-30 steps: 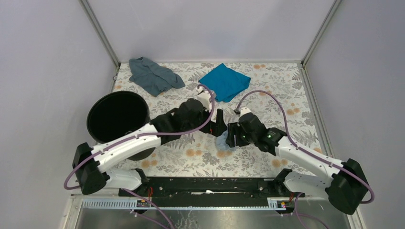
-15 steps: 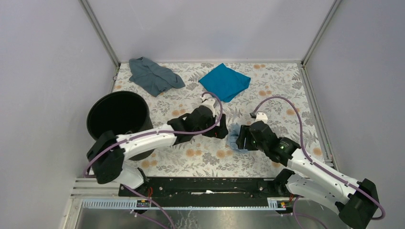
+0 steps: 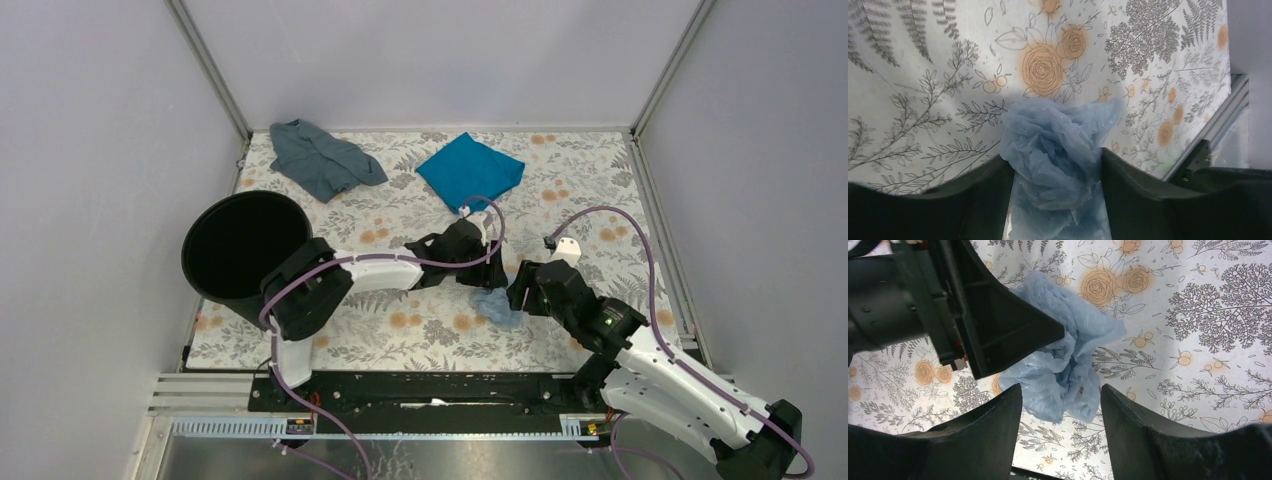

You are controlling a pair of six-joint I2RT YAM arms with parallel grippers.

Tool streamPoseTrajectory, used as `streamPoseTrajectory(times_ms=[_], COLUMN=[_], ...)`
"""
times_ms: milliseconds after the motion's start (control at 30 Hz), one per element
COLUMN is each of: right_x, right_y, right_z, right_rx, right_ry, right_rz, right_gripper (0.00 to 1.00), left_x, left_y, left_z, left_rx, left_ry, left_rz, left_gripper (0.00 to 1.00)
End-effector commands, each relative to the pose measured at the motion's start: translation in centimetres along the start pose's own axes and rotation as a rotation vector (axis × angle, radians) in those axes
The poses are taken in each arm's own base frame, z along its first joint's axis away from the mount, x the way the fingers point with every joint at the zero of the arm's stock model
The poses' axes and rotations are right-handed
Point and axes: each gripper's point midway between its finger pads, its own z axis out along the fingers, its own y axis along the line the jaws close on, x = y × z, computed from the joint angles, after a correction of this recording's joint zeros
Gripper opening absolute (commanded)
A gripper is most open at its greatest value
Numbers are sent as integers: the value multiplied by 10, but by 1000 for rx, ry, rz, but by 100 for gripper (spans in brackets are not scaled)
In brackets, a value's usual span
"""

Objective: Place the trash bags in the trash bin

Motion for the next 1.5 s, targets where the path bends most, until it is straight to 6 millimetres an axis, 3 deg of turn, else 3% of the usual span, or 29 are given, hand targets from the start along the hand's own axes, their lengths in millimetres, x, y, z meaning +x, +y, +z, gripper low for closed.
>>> streamPoseTrajectory(times_ms=[0, 133, 200, 300, 467, 700, 967, 1267, 1467], right_x=[-15, 0, 8, 13, -10, -35, -61, -51, -41], right_y=[10, 17, 31, 54, 87, 95, 105, 116, 112], right_z=[-6, -4, -4, -10, -30, -56, -89, -77, -73], right_rx=[-32, -87, -179, -319, -494, -556, -683, -733, -740], right_ry=[-24, 40, 71, 89, 2, -99, -273, -233, -225], right_rz=[-11, -65, -93, -92, -83, -142, -100, -91, -79], right_gripper=[66, 69, 70, 71, 64, 61, 62, 59, 67], left_x=[-24, -43, -52, -63, -71, -83, -82, -85, -89], left_y=[-3, -3, -12, -29, -64, -89, -108, -126, -132], left_z=[-2, -38, -61, -97, -152, -204, -230, -257, -266], left_rx=[130, 296, 352, 397, 507, 549, 645, 743, 766], left_ry=[-26, -42, -65, -116, -153, -237, -259, -302, -321], left_rz=[-72, -122, -91, -5, 100, 182, 182, 170, 174], left_gripper=[54, 11, 5, 3, 0, 0, 0, 0, 0])
